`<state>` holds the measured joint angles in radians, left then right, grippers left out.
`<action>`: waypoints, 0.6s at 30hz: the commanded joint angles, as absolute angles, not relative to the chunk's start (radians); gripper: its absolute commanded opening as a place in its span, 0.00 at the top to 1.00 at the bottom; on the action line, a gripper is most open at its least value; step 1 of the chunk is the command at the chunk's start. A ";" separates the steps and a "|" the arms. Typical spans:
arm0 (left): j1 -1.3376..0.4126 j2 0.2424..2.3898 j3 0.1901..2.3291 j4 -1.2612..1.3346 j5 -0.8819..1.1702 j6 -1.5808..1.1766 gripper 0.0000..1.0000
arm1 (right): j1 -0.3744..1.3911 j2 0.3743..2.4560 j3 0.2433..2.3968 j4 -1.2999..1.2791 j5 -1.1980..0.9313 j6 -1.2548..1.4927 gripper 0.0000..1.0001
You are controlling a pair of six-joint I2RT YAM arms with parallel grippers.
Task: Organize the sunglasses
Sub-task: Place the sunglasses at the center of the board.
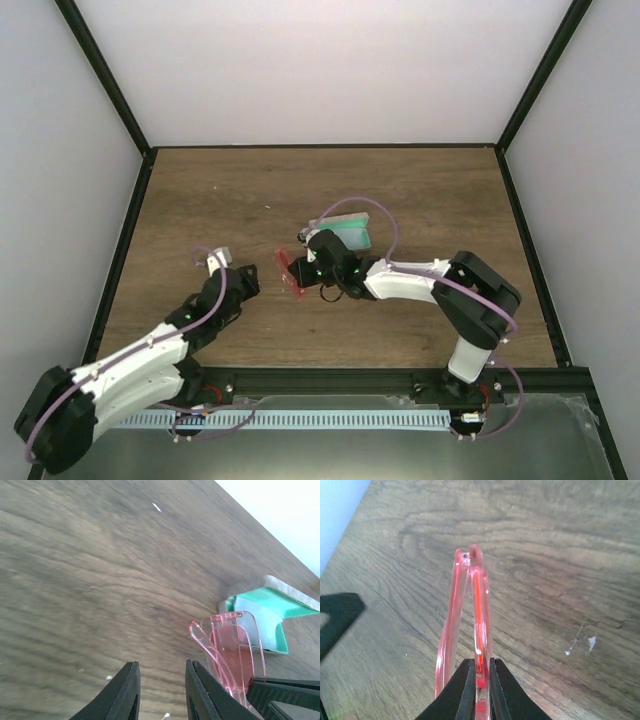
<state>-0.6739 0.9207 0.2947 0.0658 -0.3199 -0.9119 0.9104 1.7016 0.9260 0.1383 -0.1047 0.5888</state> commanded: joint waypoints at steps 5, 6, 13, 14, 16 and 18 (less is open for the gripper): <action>-0.670 0.625 0.253 -0.200 -0.460 -0.913 0.70 | 0.900 1.801 0.927 0.199 -0.189 0.611 0.90; -0.670 0.618 0.254 -0.204 -0.457 -0.913 0.70 | 0.898 1.808 0.926 0.200 -0.188 0.612 0.90; -0.670 0.677 0.252 -0.170 -0.426 -0.914 0.70 | 0.884 1.837 0.924 0.180 -0.141 0.604 0.87; -0.670 0.685 0.252 -0.161 -0.421 -0.914 0.70 | 0.883 1.838 0.925 0.172 -0.129 0.600 0.85; -0.670 0.699 0.250 -0.149 -0.413 -0.914 0.70 | 0.882 1.830 0.925 0.157 -0.108 0.592 0.79; -0.670 0.705 0.251 -0.142 -0.412 -0.913 0.70 | 0.882 1.821 0.921 0.147 -0.100 0.584 0.68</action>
<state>-0.6735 0.6971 0.2512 -0.1661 -0.4202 -0.9154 0.8864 1.8263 0.9260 0.1616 -0.1436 0.6003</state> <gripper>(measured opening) 0.302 0.242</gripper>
